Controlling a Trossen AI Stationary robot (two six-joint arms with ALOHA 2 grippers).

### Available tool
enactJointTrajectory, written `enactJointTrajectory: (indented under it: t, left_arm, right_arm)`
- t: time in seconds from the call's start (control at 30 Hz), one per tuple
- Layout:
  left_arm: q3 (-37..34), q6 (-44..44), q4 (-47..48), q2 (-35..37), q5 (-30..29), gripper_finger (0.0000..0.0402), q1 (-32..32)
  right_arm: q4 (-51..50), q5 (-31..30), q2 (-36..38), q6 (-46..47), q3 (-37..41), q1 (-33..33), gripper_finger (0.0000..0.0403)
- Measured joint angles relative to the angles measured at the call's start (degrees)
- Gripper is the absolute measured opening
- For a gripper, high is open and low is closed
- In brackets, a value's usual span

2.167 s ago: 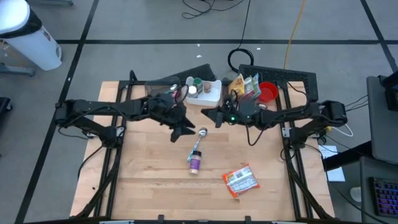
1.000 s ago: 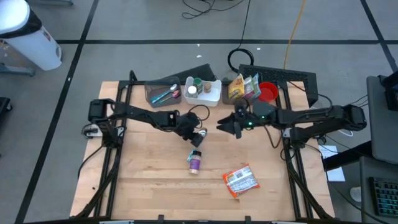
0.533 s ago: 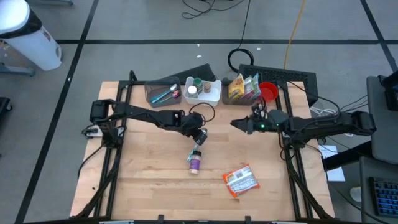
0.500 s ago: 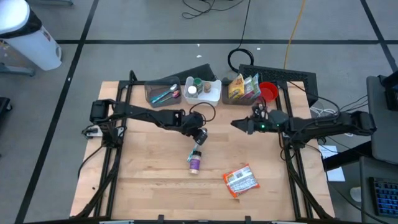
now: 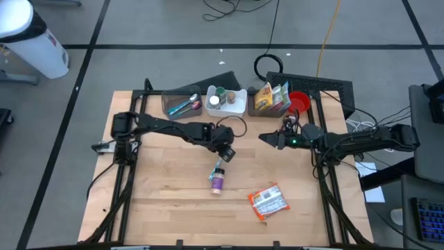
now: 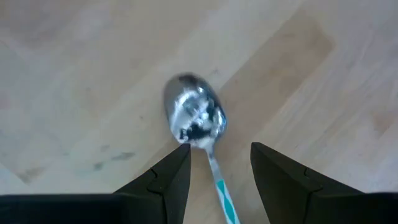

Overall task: Pick & Place Food Item
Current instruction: Put the blue patterned spoon into the left black bin

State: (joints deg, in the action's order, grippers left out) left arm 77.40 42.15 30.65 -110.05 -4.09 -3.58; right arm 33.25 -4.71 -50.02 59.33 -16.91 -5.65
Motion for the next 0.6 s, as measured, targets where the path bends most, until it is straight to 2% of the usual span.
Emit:
enactJointTrajectory:
  t: [0.33, 0.6]
  left_arm:
    - [8.36, 0.93, 8.86, -7.55, -2.14, 0.0177, 2.99]
    - [8.53, 4.71, 9.97, -8.58, -1.96, 0.0177, 3.57]
  right_arm:
    - [0.42, 0.44, 0.00, 0.15, 0.00, 0.13, 0.0212]
    - [0.71, 1.97, 0.00, -0.42, 0.00, 0.15, 0.0212]
